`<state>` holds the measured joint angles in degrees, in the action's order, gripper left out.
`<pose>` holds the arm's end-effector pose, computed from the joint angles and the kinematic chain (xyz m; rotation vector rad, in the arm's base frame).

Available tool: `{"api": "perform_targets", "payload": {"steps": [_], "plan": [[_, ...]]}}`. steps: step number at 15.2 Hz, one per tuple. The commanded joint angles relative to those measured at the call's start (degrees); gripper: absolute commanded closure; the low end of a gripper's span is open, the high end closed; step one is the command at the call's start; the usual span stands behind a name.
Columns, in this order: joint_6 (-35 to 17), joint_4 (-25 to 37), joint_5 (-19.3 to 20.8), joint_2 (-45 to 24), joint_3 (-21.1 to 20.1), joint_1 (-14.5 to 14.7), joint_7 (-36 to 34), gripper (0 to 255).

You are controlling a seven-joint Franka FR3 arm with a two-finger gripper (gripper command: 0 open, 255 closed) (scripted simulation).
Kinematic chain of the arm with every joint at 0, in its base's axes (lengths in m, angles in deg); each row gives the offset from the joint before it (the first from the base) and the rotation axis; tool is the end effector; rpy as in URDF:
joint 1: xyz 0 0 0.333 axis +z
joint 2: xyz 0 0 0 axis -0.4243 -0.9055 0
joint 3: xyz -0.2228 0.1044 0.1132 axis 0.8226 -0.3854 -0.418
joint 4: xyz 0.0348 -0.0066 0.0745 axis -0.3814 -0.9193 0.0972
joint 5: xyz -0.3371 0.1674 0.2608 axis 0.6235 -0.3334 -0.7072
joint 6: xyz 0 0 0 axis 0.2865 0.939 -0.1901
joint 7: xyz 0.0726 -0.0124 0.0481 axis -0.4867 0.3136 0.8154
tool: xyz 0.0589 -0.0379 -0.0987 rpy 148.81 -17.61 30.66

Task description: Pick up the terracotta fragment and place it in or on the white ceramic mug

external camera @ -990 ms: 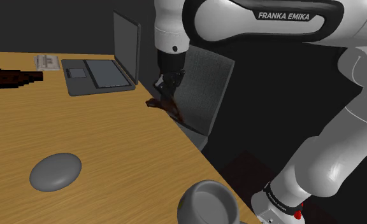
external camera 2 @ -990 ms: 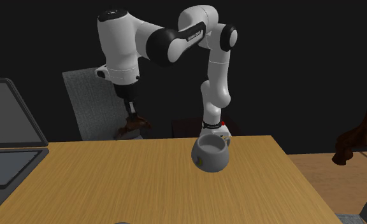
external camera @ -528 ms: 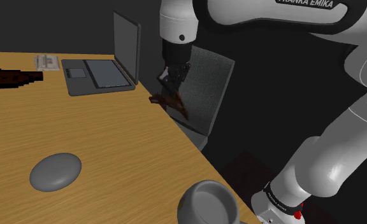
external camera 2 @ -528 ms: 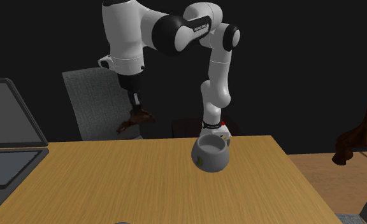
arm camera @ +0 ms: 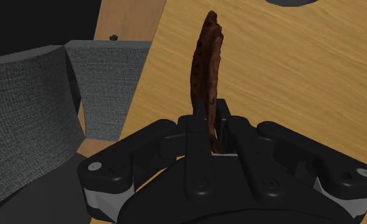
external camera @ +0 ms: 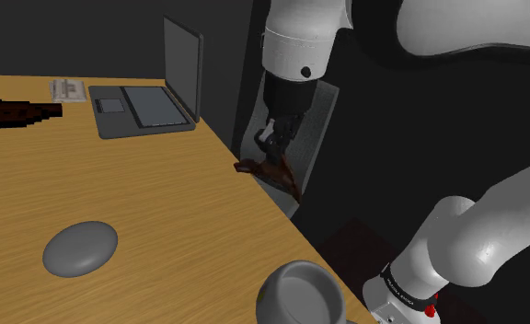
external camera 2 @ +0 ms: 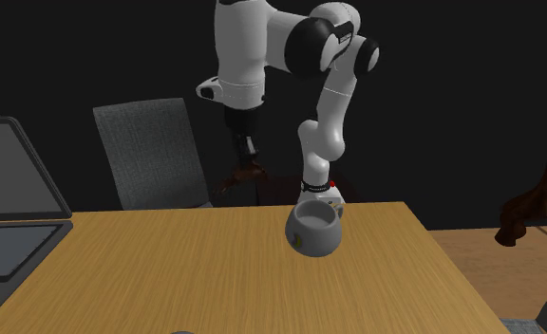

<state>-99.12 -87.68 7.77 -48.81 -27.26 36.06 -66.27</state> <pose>0.3768 0.3979 0.5335 2.9317 0.4097 0.0250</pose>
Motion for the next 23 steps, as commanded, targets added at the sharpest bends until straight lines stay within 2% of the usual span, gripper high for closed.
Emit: {"api": "perform_targets", "payload": {"steps": [1, 8, 15, 23], "plan": [[1.2, -1.4, -1.8, 2.8, -0.5, 1.1, -1.2, 255], [5.0, -5.2, -7.6, 11.3, -2.7, 5.5, -6.0, 255], [9.6, -5.6, -13.2, 17.4, -6.1, 9.7, -12.6, 255], [3.9, -12.7, -14.5, 19.0, -7.1, 10.5, -12.4, 255]]}}
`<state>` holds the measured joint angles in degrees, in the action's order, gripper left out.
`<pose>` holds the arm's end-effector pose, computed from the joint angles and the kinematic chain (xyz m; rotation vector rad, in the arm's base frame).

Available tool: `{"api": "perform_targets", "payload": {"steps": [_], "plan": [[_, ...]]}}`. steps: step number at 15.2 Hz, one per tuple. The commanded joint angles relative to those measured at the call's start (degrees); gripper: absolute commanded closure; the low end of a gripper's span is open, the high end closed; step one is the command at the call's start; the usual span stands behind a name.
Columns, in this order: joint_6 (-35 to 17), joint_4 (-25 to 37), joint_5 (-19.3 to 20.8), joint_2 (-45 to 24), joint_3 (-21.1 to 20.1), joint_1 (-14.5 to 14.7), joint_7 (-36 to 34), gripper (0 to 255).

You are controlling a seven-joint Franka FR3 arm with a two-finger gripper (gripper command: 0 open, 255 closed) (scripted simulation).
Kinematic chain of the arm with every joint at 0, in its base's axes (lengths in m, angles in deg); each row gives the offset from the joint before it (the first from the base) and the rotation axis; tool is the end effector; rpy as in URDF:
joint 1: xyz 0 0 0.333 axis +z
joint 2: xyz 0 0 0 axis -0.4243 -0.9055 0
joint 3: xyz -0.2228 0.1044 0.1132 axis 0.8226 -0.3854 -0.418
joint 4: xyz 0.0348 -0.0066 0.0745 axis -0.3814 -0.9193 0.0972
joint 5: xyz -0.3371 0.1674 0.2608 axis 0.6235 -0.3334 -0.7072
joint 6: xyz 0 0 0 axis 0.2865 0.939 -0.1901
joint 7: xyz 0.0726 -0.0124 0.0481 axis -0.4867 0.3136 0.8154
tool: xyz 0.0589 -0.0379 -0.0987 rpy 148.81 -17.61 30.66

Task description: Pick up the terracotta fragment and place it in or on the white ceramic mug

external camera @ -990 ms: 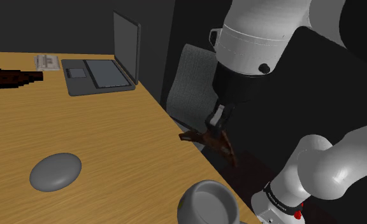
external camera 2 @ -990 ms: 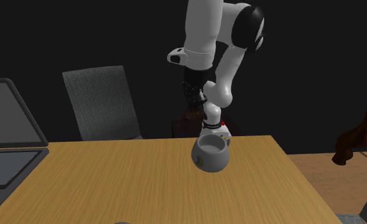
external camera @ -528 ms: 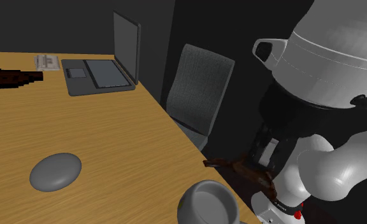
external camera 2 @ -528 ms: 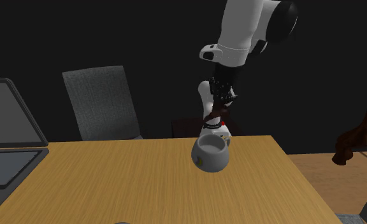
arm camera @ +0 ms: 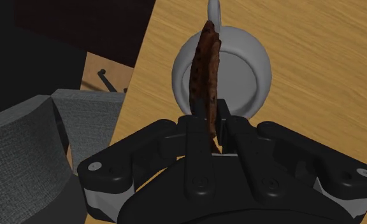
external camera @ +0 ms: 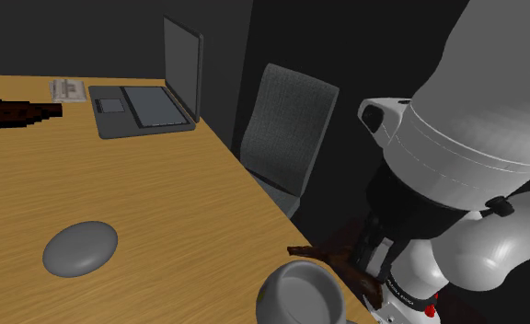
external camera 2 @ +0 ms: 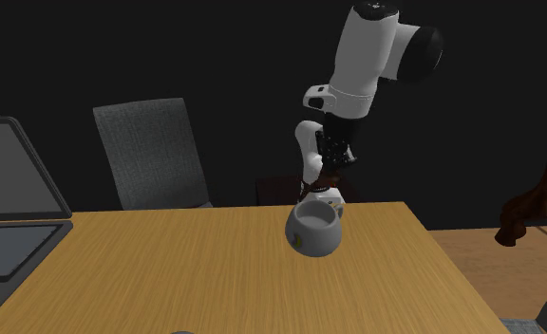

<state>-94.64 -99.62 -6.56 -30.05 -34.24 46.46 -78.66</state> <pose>0.1691 0.4517 0.5241 2.9313 0.4091 0.0232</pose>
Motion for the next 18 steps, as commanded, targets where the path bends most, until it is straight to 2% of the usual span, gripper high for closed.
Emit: {"api": "perform_targets", "payload": {"steps": [1, 10, 18], "plan": [[-1.3, -1.6, -0.4, 0.4, -0.3, 0.2, 0.0, 255], [-8.1, -8.9, -1.9, 1.0, -2.1, 0.9, -0.1, 255], [-8.1, -8.9, -1.8, 0.9, -2.0, 1.1, -0.2, 255]]}}
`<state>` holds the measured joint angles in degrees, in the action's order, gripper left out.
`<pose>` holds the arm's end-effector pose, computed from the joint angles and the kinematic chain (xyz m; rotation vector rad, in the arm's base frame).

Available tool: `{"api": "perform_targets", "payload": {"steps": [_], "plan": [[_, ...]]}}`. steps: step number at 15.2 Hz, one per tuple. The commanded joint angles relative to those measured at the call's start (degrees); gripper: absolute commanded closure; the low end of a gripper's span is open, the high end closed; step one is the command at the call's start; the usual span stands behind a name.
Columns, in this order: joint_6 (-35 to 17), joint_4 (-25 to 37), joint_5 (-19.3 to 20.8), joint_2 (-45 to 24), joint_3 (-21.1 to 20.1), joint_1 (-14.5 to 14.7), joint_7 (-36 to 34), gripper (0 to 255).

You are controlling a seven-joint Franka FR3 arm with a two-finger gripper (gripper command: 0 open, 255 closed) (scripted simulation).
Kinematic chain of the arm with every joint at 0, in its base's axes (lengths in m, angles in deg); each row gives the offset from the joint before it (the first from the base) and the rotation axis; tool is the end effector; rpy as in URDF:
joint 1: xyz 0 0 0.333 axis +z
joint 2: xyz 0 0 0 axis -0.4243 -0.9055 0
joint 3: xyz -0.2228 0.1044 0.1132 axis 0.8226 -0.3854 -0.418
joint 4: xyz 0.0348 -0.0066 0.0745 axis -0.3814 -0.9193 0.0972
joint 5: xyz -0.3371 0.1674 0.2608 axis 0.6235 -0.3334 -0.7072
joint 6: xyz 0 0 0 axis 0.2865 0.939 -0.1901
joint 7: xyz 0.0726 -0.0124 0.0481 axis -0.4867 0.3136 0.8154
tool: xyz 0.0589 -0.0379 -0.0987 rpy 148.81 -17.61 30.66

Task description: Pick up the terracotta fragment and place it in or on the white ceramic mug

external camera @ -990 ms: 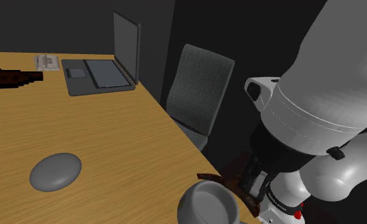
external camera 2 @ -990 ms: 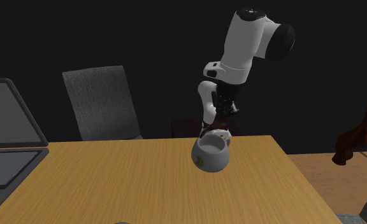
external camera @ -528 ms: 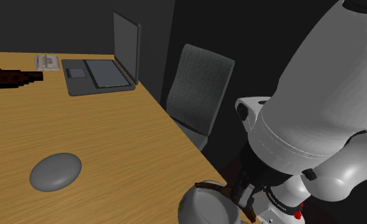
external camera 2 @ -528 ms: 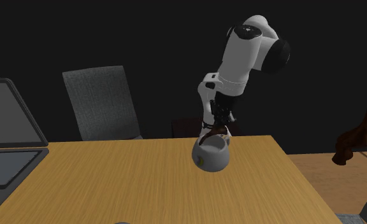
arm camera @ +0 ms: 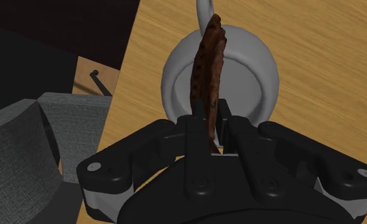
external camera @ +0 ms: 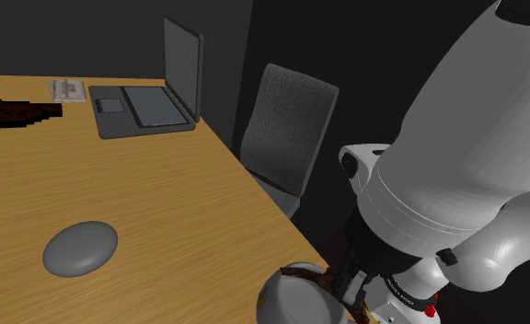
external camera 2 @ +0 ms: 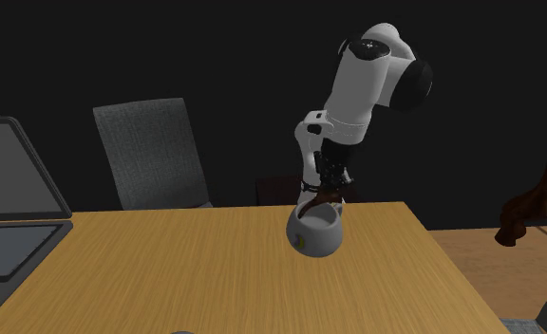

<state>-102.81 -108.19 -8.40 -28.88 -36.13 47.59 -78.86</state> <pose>0.1685 0.4516 0.4608 2.9391 0.4109 0.0335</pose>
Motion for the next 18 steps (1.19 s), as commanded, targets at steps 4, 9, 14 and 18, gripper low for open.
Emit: {"api": "perform_targets", "payload": {"steps": [4, 9, 14, 18], "plan": [[0.1, -0.4, 0.0, -0.1, 0.0, 0.0, 0.1, 0], [5.3, 6.3, 1.3, -1.6, 0.4, -1.0, -0.7, 0], [6.6, 8.1, 1.6, -2.1, 0.5, -1.2, -0.9, 0], [6.6, 8.1, 1.6, -2.1, 0.5, -1.2, -0.9, 0]]}}
